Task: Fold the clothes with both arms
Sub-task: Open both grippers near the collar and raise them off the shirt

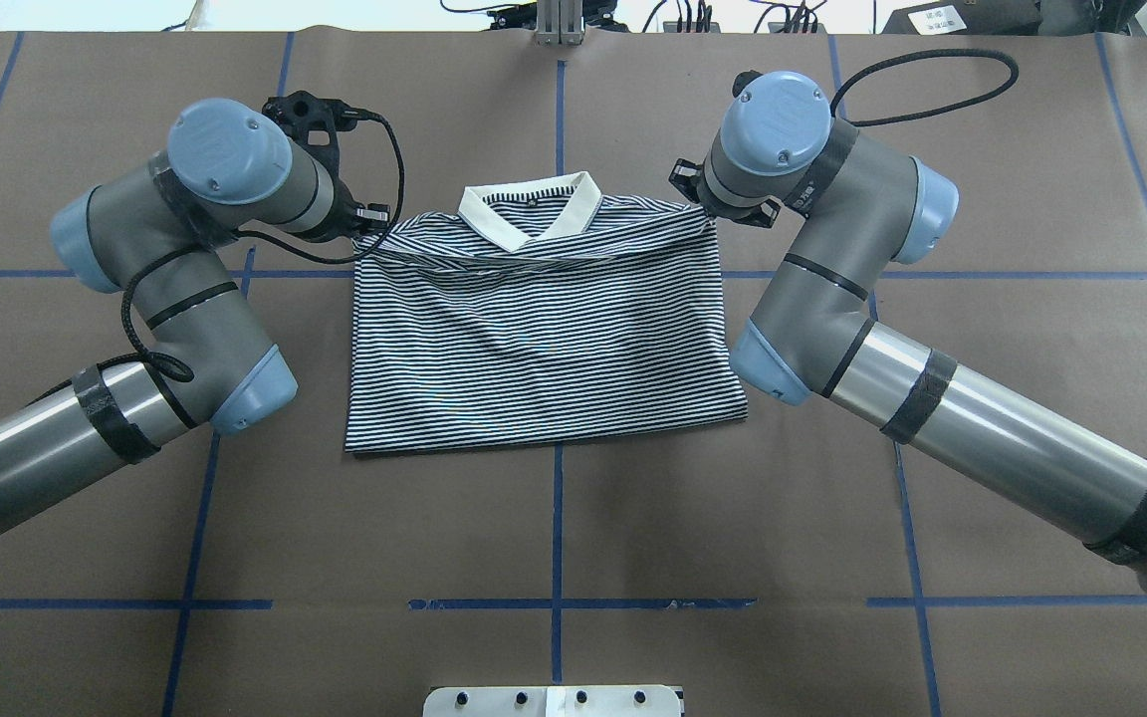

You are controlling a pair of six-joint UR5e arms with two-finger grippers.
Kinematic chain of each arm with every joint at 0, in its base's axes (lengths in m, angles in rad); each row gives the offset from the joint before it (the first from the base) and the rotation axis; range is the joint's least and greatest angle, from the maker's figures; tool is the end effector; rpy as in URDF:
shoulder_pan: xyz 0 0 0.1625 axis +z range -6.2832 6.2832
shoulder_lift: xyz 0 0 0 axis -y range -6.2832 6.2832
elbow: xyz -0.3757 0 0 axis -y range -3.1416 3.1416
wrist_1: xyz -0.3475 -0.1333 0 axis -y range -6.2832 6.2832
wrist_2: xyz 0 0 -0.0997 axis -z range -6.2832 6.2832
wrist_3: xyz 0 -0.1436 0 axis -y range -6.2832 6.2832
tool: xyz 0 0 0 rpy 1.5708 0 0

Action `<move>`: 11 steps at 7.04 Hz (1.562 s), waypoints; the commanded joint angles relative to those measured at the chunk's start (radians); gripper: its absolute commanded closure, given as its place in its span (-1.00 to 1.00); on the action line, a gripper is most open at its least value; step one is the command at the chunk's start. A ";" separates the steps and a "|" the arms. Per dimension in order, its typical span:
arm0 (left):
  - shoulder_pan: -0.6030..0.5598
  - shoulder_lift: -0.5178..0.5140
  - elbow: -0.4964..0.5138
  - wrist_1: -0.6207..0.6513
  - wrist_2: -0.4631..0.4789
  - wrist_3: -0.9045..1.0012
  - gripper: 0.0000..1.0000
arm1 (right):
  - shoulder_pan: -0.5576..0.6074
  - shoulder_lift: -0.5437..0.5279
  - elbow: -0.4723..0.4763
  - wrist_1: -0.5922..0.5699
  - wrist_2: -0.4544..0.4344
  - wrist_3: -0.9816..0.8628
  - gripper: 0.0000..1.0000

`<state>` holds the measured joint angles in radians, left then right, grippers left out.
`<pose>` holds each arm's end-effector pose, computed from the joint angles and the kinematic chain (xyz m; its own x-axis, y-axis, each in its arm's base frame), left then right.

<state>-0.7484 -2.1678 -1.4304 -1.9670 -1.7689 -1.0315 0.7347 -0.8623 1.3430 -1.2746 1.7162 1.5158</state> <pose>0.4376 -0.5497 0.3375 0.7005 0.0366 -0.7127 0.2317 0.9329 0.2757 -0.4613 -0.5683 0.3185 0.5607 0.4332 0.7057 -0.5579 0.8274 -0.0646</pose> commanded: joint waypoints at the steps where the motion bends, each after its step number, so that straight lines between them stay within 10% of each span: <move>1: 0.004 0.003 0.015 -0.013 0.003 0.001 1.00 | -0.001 -0.004 -0.019 0.008 0.000 0.000 1.00; 3: 0.006 0.006 0.013 -0.015 0.003 0.025 0.74 | -0.011 -0.003 -0.039 0.008 -0.022 -0.002 -0.99; 4: 0.004 0.009 0.013 -0.015 0.002 0.089 -0.44 | -0.011 -0.003 -0.041 0.008 -0.027 -0.040 -1.00; 5: 0.001 0.013 0.005 -0.015 0.002 0.184 -0.99 | -0.006 -0.004 -0.039 0.009 -0.023 -0.087 -1.00; 11: 0.042 0.247 -0.306 -0.057 -0.098 0.124 -1.00 | 0.049 -0.165 0.179 0.012 0.112 -0.299 -1.00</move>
<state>-0.7287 -1.9761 -1.6868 -1.9932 -1.8443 -0.8627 0.7798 -1.0098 1.5008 -1.2623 1.8232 1.2313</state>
